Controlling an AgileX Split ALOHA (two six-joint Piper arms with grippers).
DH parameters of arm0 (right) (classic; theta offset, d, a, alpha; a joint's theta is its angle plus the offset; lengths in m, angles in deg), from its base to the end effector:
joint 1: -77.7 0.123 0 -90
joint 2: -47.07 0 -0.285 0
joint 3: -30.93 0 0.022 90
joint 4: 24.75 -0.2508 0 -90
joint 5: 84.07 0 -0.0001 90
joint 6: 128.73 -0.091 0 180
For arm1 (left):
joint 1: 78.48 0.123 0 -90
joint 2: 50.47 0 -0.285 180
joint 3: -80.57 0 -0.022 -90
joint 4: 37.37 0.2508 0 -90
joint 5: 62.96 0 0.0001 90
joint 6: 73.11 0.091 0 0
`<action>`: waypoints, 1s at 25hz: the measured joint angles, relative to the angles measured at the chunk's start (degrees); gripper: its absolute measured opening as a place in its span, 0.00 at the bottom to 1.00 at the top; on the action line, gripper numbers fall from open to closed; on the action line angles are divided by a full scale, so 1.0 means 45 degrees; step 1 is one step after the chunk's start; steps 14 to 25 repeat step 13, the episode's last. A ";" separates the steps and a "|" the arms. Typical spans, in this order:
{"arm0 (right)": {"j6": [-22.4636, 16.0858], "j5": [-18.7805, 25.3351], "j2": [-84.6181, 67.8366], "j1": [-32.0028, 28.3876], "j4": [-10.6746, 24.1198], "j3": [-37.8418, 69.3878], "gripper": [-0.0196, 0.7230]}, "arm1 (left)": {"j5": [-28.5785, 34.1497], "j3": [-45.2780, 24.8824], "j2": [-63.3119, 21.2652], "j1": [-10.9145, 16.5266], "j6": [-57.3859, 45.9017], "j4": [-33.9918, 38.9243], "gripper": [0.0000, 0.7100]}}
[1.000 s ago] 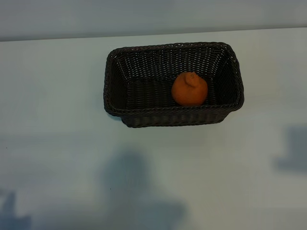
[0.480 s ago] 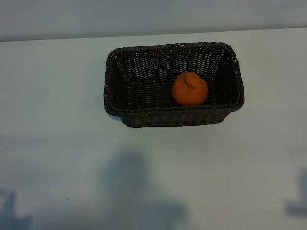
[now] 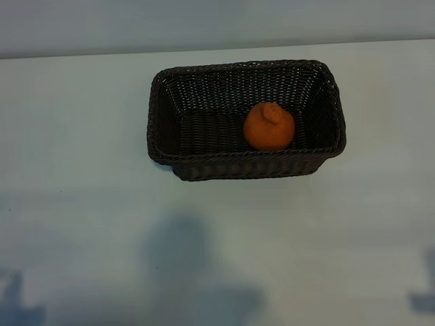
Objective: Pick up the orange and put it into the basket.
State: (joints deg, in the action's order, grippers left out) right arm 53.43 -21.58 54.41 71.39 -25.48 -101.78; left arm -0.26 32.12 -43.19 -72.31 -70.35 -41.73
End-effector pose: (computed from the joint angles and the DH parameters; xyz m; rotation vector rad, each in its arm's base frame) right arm -0.0098 0.0021 0.2810 0.0730 2.0436 -0.0771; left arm -0.0073 -0.0070 0.2753 -0.0559 2.0638 0.0047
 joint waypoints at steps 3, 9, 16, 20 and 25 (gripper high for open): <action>0.0000 -0.0141 0.0000 0.0000 0.0039 0.0435 0.78 | 0.0000 0.0000 0.0000 0.0000 0.0000 0.0000 0.83; 0.0000 -0.0250 0.0000 0.0000 0.0036 0.0436 0.78 | 0.0000 0.0000 0.0000 0.0000 0.0000 0.0000 0.83; 0.0000 -0.0250 0.0000 0.0000 0.0037 0.0436 0.78 | 0.0000 0.0000 0.0000 0.0000 0.0000 0.0000 0.83; 0.0000 -0.0250 0.0000 0.0000 0.0037 0.0436 0.78 | 0.0000 0.0000 0.0000 0.0000 0.0000 0.0000 0.83; 0.0000 -0.0250 0.0000 0.0000 0.0037 0.0436 0.78 | 0.0000 0.0000 0.0000 0.0000 0.0000 0.0000 0.83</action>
